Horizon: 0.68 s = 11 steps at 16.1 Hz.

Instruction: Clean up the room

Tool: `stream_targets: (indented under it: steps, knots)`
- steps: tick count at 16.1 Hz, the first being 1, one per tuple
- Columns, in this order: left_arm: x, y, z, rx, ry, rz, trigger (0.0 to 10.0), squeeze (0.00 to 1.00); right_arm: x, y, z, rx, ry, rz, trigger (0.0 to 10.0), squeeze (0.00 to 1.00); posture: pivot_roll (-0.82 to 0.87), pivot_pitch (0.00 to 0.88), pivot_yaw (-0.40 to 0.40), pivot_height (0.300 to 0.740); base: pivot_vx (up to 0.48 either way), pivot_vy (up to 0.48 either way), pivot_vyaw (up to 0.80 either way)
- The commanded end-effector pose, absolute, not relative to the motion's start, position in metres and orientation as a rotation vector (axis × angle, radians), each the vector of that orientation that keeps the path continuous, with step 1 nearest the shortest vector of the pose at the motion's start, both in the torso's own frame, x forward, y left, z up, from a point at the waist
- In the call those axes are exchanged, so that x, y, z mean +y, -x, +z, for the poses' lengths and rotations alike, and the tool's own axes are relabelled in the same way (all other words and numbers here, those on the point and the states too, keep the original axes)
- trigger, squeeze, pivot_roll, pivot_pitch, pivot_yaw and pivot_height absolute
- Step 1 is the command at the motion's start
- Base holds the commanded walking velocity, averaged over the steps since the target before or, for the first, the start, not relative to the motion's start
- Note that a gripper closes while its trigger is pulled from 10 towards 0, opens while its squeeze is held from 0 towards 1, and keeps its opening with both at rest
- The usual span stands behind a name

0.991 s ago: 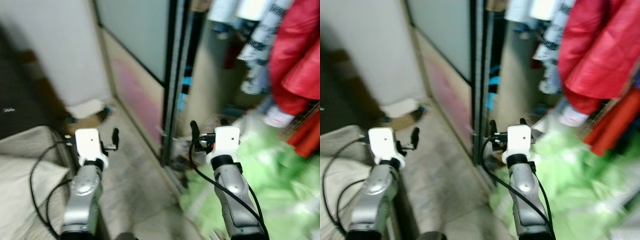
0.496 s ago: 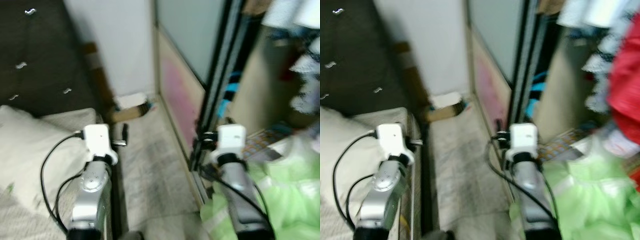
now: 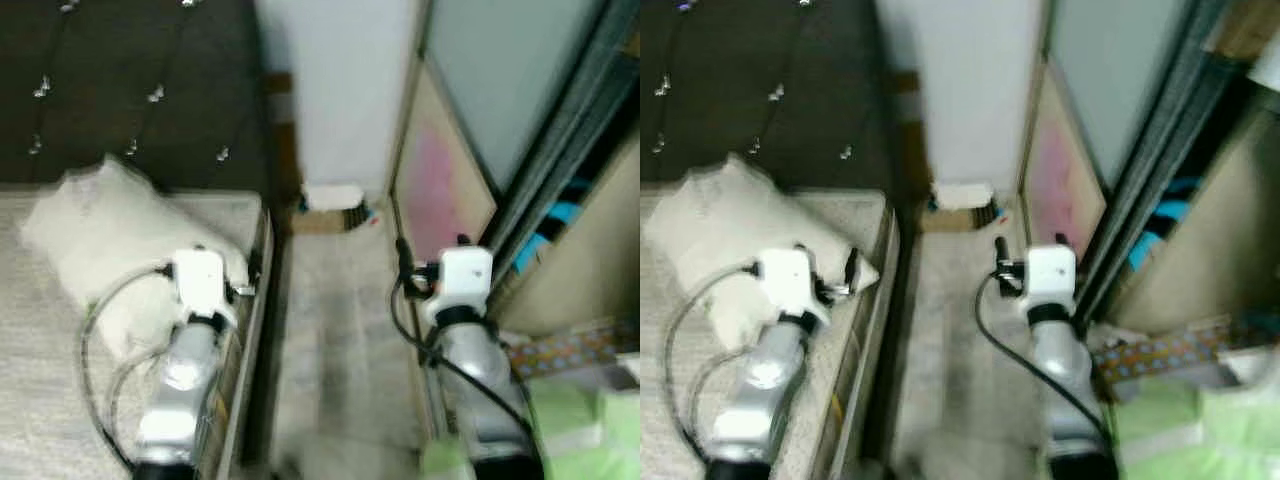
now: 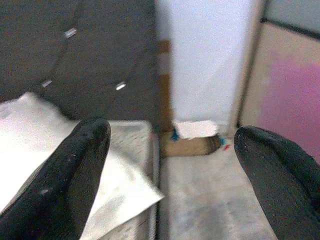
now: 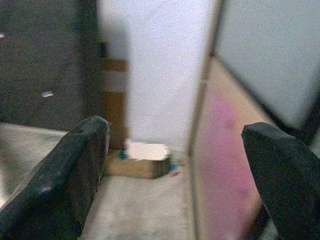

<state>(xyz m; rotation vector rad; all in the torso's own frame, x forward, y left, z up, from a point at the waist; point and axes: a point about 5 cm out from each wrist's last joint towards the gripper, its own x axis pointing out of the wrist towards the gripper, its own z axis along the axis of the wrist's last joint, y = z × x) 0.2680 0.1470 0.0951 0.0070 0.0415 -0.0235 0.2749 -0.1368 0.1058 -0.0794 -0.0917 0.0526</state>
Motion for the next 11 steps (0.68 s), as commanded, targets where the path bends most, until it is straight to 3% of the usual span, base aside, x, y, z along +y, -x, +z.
stream_targets:
  steps: [1, 11]
  knots:
    - [0.1494, -0.2694, 0.0961, 0.046, -0.001, -0.017, 10.0, 0.00, -0.1372, -0.2763, 0.1085, -0.103, 0.084, 0.054, 10.0, 0.00, 0.01, 0.000, -0.008, 0.740, 0.000, 0.000, 0.80]
    - [0.1500, -0.2728, 0.0990, 0.048, -0.035, -0.025, 10.0, 0.00, -0.1352, -0.2816, 0.1095, -0.114, 0.081, 0.062, 10.0, 0.00, 0.02, 0.000, -0.005, 0.740, 0.000, 0.000, 0.80]
